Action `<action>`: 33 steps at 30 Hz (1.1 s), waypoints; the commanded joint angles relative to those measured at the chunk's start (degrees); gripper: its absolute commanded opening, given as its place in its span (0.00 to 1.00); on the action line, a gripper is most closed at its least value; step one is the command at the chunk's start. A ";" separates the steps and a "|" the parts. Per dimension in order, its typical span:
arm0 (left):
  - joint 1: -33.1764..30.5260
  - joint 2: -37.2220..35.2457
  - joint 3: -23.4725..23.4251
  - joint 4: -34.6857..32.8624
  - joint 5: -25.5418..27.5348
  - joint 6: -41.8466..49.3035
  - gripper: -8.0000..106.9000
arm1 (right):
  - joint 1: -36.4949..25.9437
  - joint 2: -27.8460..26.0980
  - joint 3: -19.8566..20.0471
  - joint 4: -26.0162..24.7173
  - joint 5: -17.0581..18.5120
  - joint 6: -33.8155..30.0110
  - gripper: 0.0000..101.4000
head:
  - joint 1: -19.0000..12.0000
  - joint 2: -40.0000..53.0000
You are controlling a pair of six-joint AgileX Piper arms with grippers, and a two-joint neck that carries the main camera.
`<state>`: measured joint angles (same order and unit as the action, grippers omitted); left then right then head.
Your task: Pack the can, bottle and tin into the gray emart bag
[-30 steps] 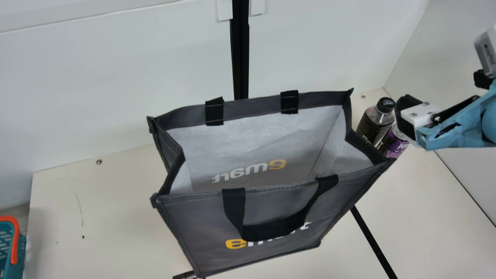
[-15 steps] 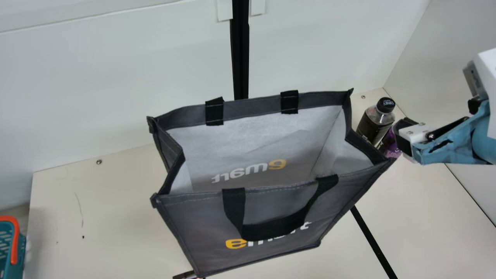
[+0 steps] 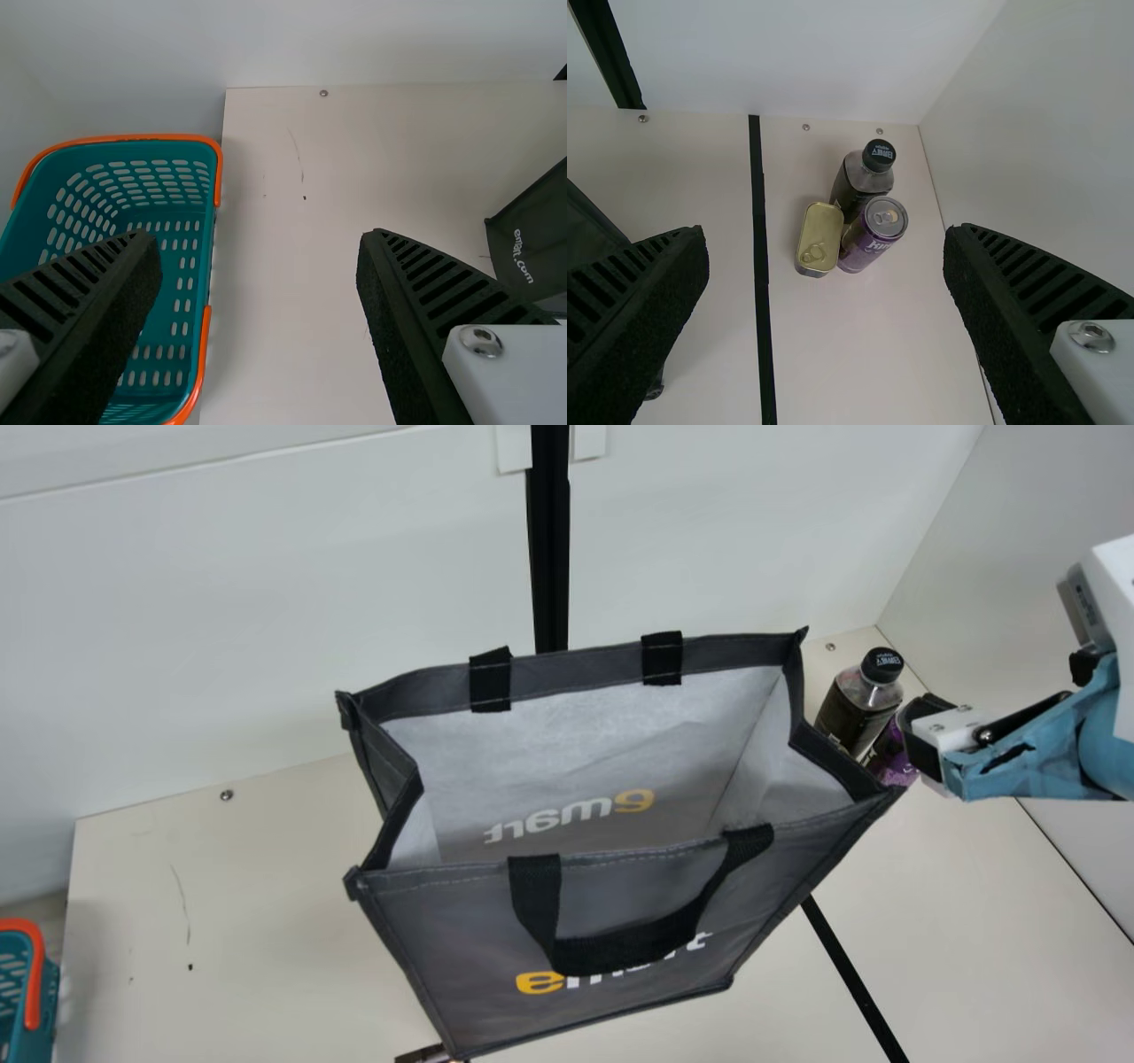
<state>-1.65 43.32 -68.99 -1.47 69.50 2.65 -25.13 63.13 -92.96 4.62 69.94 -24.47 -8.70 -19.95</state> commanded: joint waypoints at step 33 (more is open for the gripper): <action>-2.12 3.29 -3.93 0.30 -1.13 0.08 0.85 | 0.00 0.00 0.00 0.06 0.00 0.00 0.90 | -1.30 -0.05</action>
<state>-3.57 46.33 -72.61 -1.37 68.42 2.66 -25.13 63.13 -92.96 4.68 69.94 -24.47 -8.70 -19.95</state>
